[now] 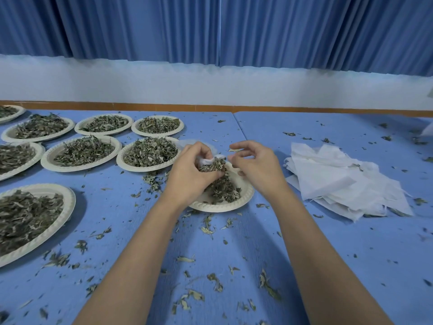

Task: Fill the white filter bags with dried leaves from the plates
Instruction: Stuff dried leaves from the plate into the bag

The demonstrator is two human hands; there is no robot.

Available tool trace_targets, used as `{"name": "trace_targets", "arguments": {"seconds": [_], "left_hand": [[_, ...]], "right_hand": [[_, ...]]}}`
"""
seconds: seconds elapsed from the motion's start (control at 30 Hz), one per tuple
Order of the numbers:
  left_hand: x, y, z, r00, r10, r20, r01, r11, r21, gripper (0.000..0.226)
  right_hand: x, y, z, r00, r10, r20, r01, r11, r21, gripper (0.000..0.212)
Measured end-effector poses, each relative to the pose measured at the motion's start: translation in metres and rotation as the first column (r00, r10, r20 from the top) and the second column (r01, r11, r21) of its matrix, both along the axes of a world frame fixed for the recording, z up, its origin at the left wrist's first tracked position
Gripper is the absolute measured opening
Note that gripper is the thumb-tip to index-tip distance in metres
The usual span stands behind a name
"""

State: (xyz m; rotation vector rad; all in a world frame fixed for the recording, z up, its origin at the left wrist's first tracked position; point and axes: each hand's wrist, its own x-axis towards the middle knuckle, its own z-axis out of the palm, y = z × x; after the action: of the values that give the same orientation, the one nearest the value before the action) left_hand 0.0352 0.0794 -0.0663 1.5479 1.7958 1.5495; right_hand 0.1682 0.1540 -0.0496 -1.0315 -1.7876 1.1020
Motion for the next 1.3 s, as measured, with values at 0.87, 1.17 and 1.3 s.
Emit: {"name": "trace_targets", "arguments": {"seconds": [0.87,1.17,1.3], "left_hand": [[0.004,0.009,0.000,0.875,0.473,0.103,-0.479,0.877,0.039,0.024],[0.004,0.014,-0.004,0.880,0.462,0.105,-0.467,0.884,0.024,0.028],[-0.001,0.014,-0.002,0.948,0.285,0.139,-0.284,0.959,-0.025,0.019]], "right_hand": [[-0.012,-0.015,0.001,0.969,0.172,0.180,-0.210,0.953,0.220,0.012],[-0.022,-0.019,-0.005,0.990,0.142,0.003,-0.142,0.989,-0.046,0.014],[-0.027,-0.017,-0.004,0.995,0.010,-0.100,-0.025,0.987,-0.158,0.015]]}}
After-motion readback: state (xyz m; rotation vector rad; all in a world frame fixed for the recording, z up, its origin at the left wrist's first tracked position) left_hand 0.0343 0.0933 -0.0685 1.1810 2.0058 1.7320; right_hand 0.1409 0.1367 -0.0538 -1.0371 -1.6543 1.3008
